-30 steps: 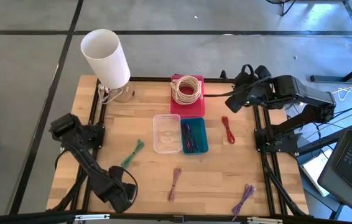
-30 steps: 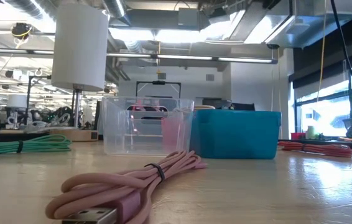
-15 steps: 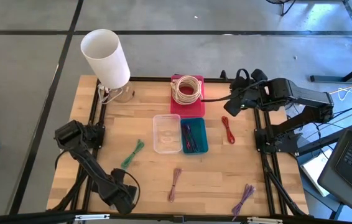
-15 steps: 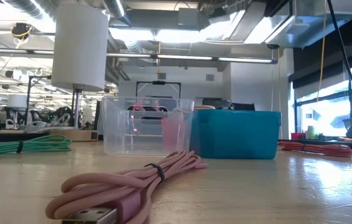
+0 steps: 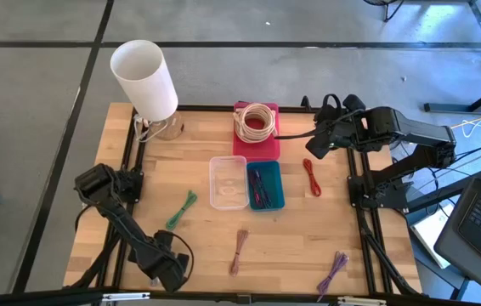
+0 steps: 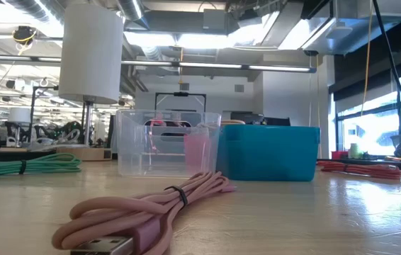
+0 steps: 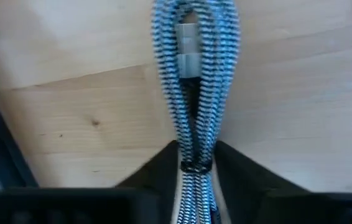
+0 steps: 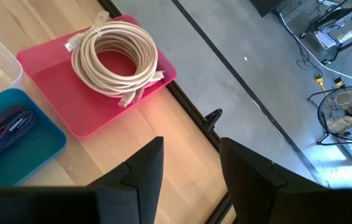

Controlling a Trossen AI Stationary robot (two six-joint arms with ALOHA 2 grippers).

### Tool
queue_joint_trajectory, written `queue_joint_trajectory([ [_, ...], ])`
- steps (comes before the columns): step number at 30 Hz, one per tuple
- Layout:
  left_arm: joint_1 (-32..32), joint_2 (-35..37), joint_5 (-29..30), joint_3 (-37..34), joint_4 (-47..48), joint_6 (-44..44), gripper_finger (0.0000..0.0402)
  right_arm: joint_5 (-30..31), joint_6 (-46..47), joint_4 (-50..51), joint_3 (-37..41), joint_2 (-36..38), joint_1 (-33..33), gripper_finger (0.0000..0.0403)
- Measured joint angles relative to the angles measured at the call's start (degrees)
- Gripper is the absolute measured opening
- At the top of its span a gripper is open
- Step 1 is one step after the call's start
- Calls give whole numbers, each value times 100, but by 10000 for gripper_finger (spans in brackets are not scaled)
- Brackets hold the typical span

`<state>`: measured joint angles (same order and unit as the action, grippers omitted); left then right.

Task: Pick & Place USB Port
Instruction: Put the white patterned charger cable into the blue bin

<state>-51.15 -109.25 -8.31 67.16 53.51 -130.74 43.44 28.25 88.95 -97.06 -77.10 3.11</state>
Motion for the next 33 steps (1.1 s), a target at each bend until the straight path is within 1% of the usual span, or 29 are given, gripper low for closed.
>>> queue_joint_trajectory([
  [2, -5, 58, 19, -4, -9, 42, 35, 0, 13, 1, -1, 0, 0, 161],
  [3, -14, 84, 10, -19, 43, 47, 23, 0, 33, 2, -1, 0, 0, 161],
  [6, -25, 154, 16, -34, 123, 48, 19, 0, 111, 2, 0, 0, 0, 161],
  [8, -21, 274, 144, 18, 228, 33, 17, -2, 131, 2, -1, 0, 0, 161],
  [10, -18, 489, 421, 136, 429, 15, 17, -8, 133, 2, -1, 0, 0, 161],
  [14, 5, 993, 1307, 485, 1167, 20, 16, -15, 182, 3, -2, 0, 0, 161],
  [16, 41, 1296, 1995, 717, 1605, 48, 16, -18, 267, 3, -2, 0, 0, 161],
  [18, 73, 1598, 3031, 892, 1898, 152, 16, -70, 318, 4, -2, 0, 0, 161],
  [21, 114, 2113, 5300, 972, 2092, 411, 16, -125, 470, -1, -2, -2, 0, 161],
  [23, 208, 2436, 6898, 972, 2113, 808, 16, -201, 563, -108, -2, 0, 0, 161],
  [24, 283, 2584, 7492, 972, 2104, 1079, 16, -283, 574, -230, -2, 0, 0, 161],
  [25, 379, 2736, 7923, 972, 2108, 1394, 16, -382, 556, -373, -2, 0, 0, 161],
  [26, 495, 2893, 8193, 972, 2108, 1746, 16, -501, 477, -556, -2, 0, 3, 161],
  [27, 635, 3053, 8319, 972, 2108, 2106, 16, -626, 374, -769, -2, 0, 13, 161],
  [30, 1081, 3514, 8475, 972, 1963, 3318, 16, -1020, -89, -1595, -2, 0, 79, 161],
  [33, 1541, 3939, 8530, 972, 1263, 4899, 15, -1418, -634, -2602, -2, 0, 172, 161],
])
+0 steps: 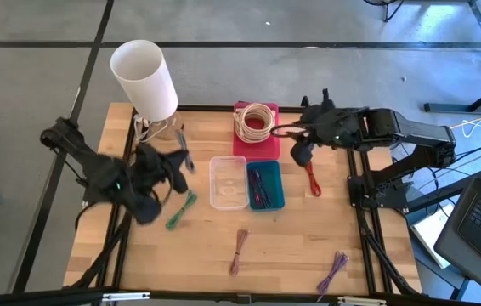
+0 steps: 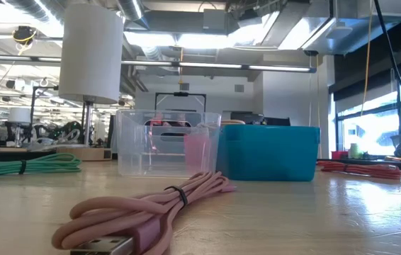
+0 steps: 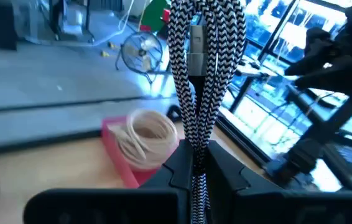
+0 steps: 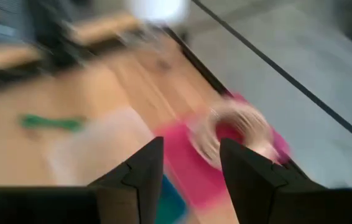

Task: Pick & Place USB Port
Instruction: Put the white patterned charger cable into the blue bin

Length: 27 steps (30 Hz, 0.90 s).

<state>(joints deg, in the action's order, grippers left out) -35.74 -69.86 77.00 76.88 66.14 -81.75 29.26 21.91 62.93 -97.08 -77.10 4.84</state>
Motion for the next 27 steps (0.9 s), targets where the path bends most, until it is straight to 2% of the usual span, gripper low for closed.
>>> queue_joint_trajectory([
  [2, 297, 261, -204, 0, -734, 1281, 14, -272, -337, -654, 0, 0, 60, 161],
  [4, 609, 470, -761, 0, -1614, 2749, 14, -536, -602, -1242, 0, 0, 111, 161],
  [8, 1340, 655, -2523, 0, -3535, 5417, 14, -1012, -891, -2089, 0, -1, 186, 161],
  [11, 1922, 646, -3932, 0, -4731, 6760, 14, -1295, -976, -2453, 0, 0, 262, 161],
  [15, 2822, 491, -5696, 7, -5708, 7313, 14, -1390, -1042, -2793, 0, 0, 416, 161],
  [20, 3778, 83, -7478, 5, -6491, 7200, 14, -1391, -1132, -3206, 0, -2, 584, 161],
  [23, 4150, -232, -8274, 4, -7058, 6975, 14, -1391, -1196, -3427, 0, -2, 656, 161],
  [27, 4445, -635, -9051, 4, -7891, 6643, 14, -1391, -1209, -3505, 0, -14, 665, 161],
])
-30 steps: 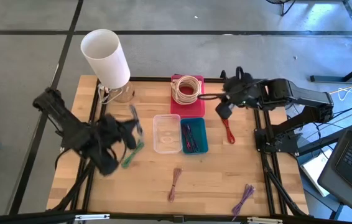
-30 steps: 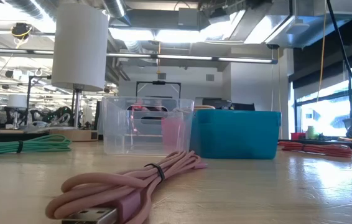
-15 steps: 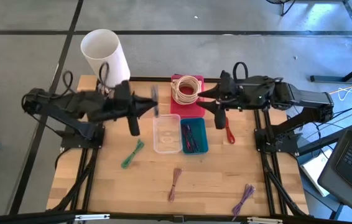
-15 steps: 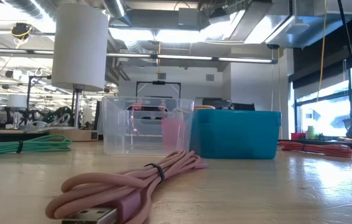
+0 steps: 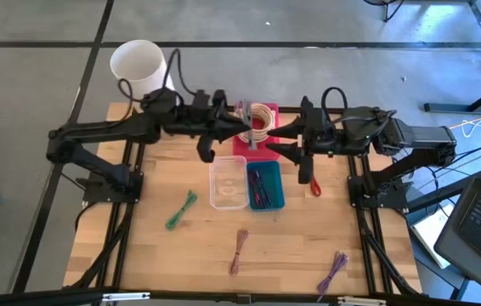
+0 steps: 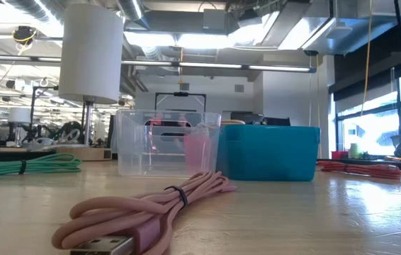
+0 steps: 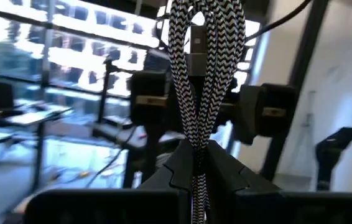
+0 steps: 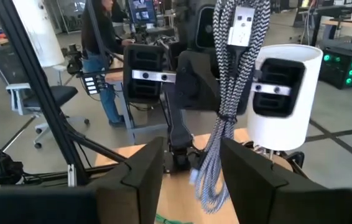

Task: Pick & Place USB Port
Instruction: Put the white patterned charger cable into the blue bin

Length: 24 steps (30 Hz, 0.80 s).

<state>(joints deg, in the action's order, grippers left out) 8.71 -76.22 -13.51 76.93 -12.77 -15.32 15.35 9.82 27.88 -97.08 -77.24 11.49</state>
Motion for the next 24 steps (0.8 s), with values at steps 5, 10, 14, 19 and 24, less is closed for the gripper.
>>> queue_joint_trajectory([
  [5, 169, -340, -604, -3, -618, -380, 14, 1, -11, 2, 0, -57, -4, 161],
  [10, 197, -397, -771, -4, -968, -504, 14, 2, -131, 27, 0, -128, -4, 161],
  [14, 190, -399, -788, -4, -1118, -513, 14, 2, -152, 34, 0, -195, -60, 161],
  [19, 186, -399, -787, -4, -1122, -508, 14, 2, -151, 0, -4, -269, -175, 161],
  [24, 186, -399, -809, -4, -1107, -508, 14, 3, -227, -66, -4, -349, -268, 161],
])
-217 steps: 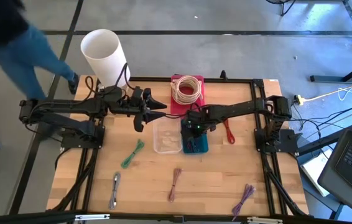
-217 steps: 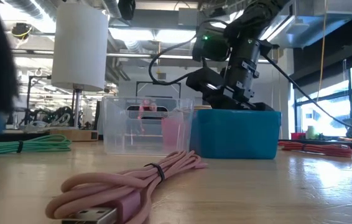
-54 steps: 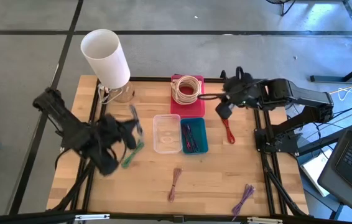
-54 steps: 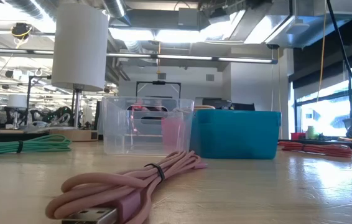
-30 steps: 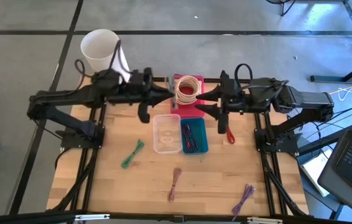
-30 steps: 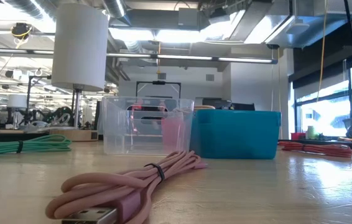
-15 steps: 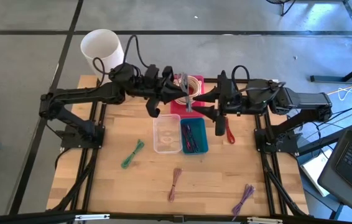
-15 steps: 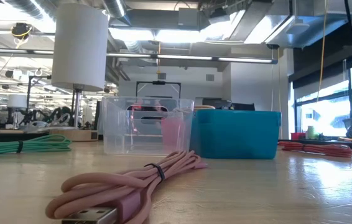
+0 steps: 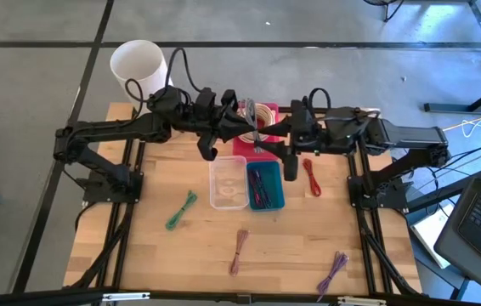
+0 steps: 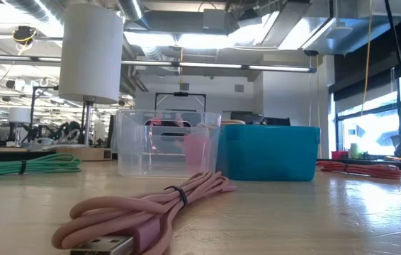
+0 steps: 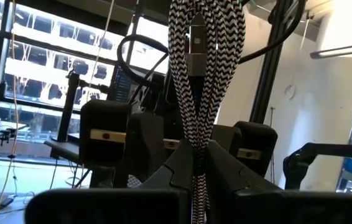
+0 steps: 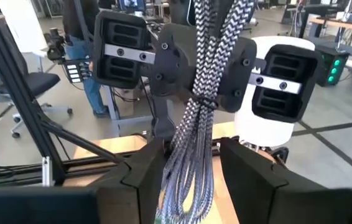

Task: Pick & Place USB Port
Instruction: Put the white patterned charger cable into the blue bin

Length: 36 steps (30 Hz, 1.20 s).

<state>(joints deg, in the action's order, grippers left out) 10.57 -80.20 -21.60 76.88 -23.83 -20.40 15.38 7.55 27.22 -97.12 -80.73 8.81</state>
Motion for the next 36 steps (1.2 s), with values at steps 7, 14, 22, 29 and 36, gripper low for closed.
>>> queue_joint_trajectory([
  [7, 0, 1, -9, 0, 147, 15, 14, -16, -206, -283, 0, -108, -121, 161],
  [14, 4, 2, -19, 0, 201, 28, 16, -20, -328, -434, 0, -205, -204, 90],
  [22, 15, -9, 73, 0, 346, 78, 31, 486, -236, -97, -47, -199, -253, 28],
  [29, -11, 28, 269, 11, 538, 147, 92, 1963, 497, 1656, -565, -172, -253, 28],
  [36, 47, 18, 356, 10, 602, 373, 137, 1590, 2892, 4225, -872, -170, -384, 28],
])
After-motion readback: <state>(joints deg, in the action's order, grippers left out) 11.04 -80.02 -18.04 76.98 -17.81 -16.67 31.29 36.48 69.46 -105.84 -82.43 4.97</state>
